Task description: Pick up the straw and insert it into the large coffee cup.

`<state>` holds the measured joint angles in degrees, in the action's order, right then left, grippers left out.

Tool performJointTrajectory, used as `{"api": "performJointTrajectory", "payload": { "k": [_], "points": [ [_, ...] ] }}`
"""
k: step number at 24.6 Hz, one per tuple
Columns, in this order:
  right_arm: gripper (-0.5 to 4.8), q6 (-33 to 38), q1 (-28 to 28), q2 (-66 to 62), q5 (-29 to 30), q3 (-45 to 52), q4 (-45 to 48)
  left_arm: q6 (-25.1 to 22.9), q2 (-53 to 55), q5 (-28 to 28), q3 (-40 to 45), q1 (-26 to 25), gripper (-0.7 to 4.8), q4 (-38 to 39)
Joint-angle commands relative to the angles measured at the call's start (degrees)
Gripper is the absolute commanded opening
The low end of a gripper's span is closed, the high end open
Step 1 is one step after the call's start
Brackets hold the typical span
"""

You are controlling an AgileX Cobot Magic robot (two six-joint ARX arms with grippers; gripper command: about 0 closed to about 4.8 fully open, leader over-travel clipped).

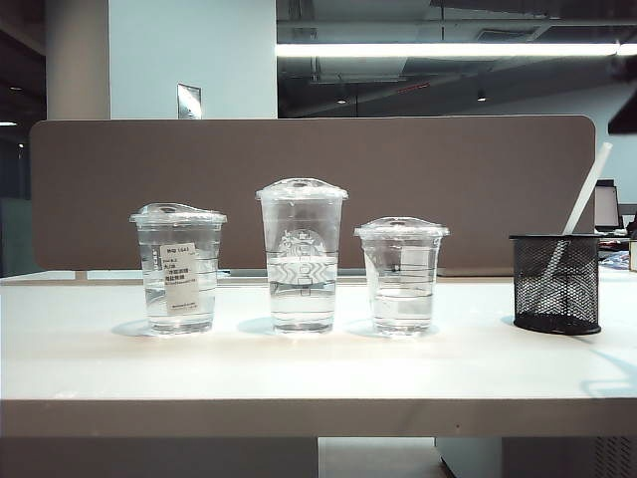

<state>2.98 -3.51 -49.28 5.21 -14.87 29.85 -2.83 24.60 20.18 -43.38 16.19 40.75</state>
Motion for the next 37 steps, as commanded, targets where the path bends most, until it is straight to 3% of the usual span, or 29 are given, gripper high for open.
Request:
{"api": "performJointTrajectory", "payload": {
  "k": [1, 2, 4, 9, 21, 25, 29, 33, 35, 37],
  "points": [
    [2.48, 0.7, -0.1, 0.1, 0.3, 3.1, 5.4, -0.4, 0.0, 0.0, -0.2, 0.1, -0.05, -0.6],
    [3.03, 0.7, -0.1, 0.0, 0.3, 4.0, 5.8, -0.4, 0.0, 0.0, -0.2, 0.1, -0.04, -0.6],
    [3.48, 0.7, -0.1, -0.5, 0.3, 4.4, 6.0, -0.4, 0.0, 0.0, -0.2, 0.1, -0.04, -0.6],
    [3.51, 0.7, -0.1, -6.2, 0.3, 4.3, 11.2, -1.8, 0.0, 0.0, -0.2, 0.1, -0.05, -0.5],
    [3.22, 2.4, -0.1, -33.2, 1.3, 1.4, 38.8, -1.9, 0.0, 0.0, -0.2, 0.1, -0.05, -0.5],
    [2.89, 3.0, -0.1, -36.5, 1.4, -0.9, 40.1, -1.9, 0.0, 0.0, -0.2, 0.1, -0.05, -0.5],
    [2.03, 3.0, -0.1, -37.8, 1.4, -3.3, 39.7, -1.9, 0.0, 0.0, -0.2, 0.1, -0.05, -0.5],
    [1.95, 3.0, -0.1, -37.9, 1.4, -4.7, 38.2, -1.9, 0.0, 0.0, -0.2, 0.1, -0.05, -0.5],
    [1.35, 3.0, -0.1, -38.1, 1.4, -5.4, 37.2, -1.9, 0.0, 0.0, -0.2, 0.1, -0.05, -0.5],
    [1.20, 3.0, -0.1, -38.3, 1.4, -5.4, 37.0, -1.9, 0.0, 0.0, -0.2, 0.1, -0.05, -0.5]
  ]
}}
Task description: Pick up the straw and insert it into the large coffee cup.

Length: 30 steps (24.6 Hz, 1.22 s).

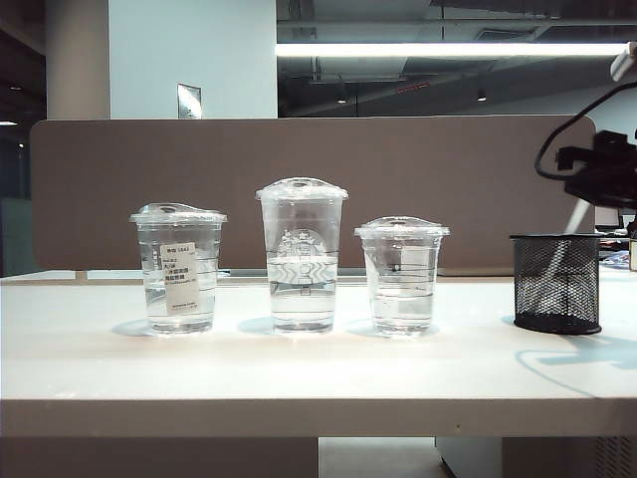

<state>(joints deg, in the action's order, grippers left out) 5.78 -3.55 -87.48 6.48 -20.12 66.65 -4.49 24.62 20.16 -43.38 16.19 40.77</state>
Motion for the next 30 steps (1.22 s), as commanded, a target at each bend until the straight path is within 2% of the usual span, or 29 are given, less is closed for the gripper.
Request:
{"api": "performJointTrajectory", "payload": {
  "k": [1, 6, 9, 15, 22, 25, 27, 30],
  "points": [
    [1.07, 0.2, -0.1, -0.3, 0.1, -0.2, 0.2, -0.2, 0.0, 0.0, -0.2, 0.1, -0.04, -0.5],
    [0.97, 0.2, -0.1, -0.3, 0.1, -0.2, -0.5, -0.2, 0.0, 0.0, -0.2, 0.1, -0.05, -0.5],
    [0.46, 0.2, -0.1, -0.3, 0.1, -0.5, -0.5, -0.2, 0.0, 0.0, -0.2, 0.1, -0.04, -0.5],
    [0.44, 0.2, -0.1, -0.2, 0.3, -2.4, -0.6, -0.2, 0.0, 0.0, -0.2, 0.1, -0.04, -0.6],
    [0.42, 0.2, -0.1, 0.5, 6.5, -6.6, -2.4, -0.2, 0.0, 0.0, -0.2, 0.1, -0.04, -0.6],
    [0.38, -0.2, -0.1, 3.2, 6.8, -8.4, -8.2, -0.2, 0.0, 0.0, -0.2, 0.1, -0.04, -0.6],
    [0.39, -3.6, -0.1, 7.1, 6.8, -10.9, -17.4, -0.2, 0.0, 0.0, -0.2, 0.1, -0.04, -0.6],
    [0.40, -6.8, -0.1, 10.7, 7.9, -13.6, -25.8, -0.2, 0.0, 0.0, -0.2, 0.1, -0.04, -0.6]
  ]
}}
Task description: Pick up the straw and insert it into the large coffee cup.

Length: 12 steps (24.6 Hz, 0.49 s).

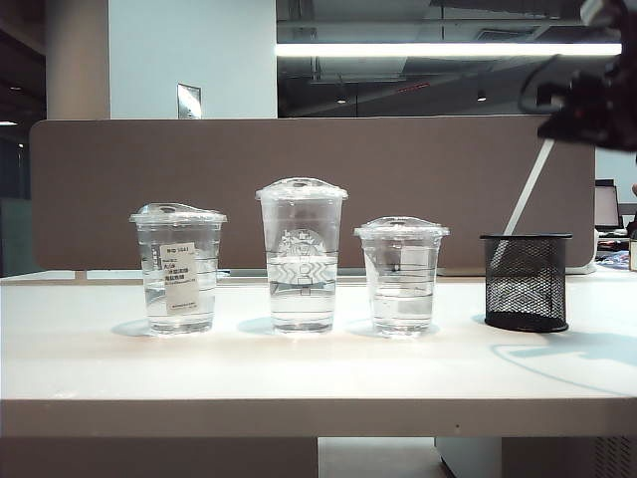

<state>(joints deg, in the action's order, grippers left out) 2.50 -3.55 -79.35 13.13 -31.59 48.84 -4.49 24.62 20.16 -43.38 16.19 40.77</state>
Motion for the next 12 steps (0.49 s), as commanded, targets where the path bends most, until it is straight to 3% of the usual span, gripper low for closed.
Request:
{"api": "performJointTrajectory", "payload": {
  "k": [1, 3, 5, 12],
  "points": [
    [0.40, -4.1, -0.1, 3.6, 2.0, -3.0, -10.2, -0.2, 0.0, 0.0, -0.2, 0.1, -0.05, -0.6],
    [0.40, -4.2, -0.1, 5.7, 3.7, -5.2, -14.9, -0.2, 0.0, 0.0, -0.2, 0.1, -0.04, -0.6],
    [0.40, -4.2, -0.5, 9.2, 6.4, -10.8, -25.4, -0.2, 0.0, 0.0, -0.2, 0.1, -0.04, -0.6],
    [0.40, -4.3, -4.3, 10.4, 10.1, -24.9, -40.3, -0.1, 0.0, 0.0, -0.2, 0.1, -0.04, -0.5]
  ]
}}
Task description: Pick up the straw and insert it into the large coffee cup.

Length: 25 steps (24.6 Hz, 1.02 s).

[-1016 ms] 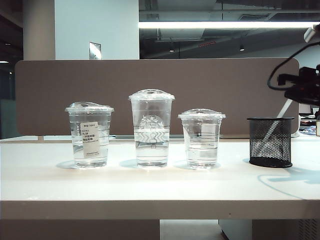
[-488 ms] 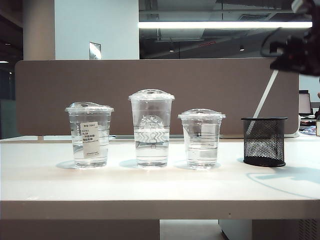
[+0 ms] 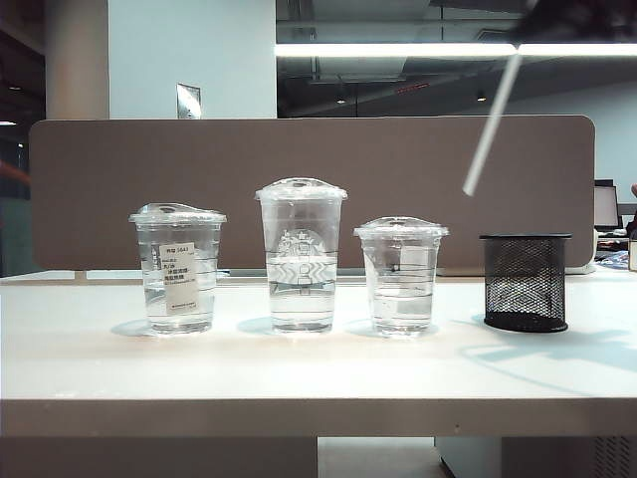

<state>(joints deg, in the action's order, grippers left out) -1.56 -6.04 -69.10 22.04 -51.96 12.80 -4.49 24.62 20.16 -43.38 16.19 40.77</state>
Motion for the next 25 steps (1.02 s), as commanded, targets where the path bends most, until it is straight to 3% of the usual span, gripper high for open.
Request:
{"api": "performJointTrajectory", "payload": {
  "k": [1, 11, 18, 25],
  "points": [
    [0.40, -0.2, -3.0, -0.1, 1.2, -6.5, -5.1, 0.0, 0.0, 0.0, -0.2, 0.1, -0.04, -0.6],
    [0.40, -0.2, -14.9, -7.3, 0.8, -15.3, -7.0, 0.0, 0.0, 0.2, -0.2, 0.0, -0.04, -0.6],
    [0.40, -0.2, -20.0, -10.3, 0.8, -15.3, -6.6, 0.0, 0.0, 0.2, -0.2, 0.0, -0.04, -0.6],
    [0.40, -0.2, -21.0, -10.8, 0.7, -15.3, -6.8, 0.0, 0.0, 0.2, -0.2, 0.0, -0.04, -0.6]
  ]
}}
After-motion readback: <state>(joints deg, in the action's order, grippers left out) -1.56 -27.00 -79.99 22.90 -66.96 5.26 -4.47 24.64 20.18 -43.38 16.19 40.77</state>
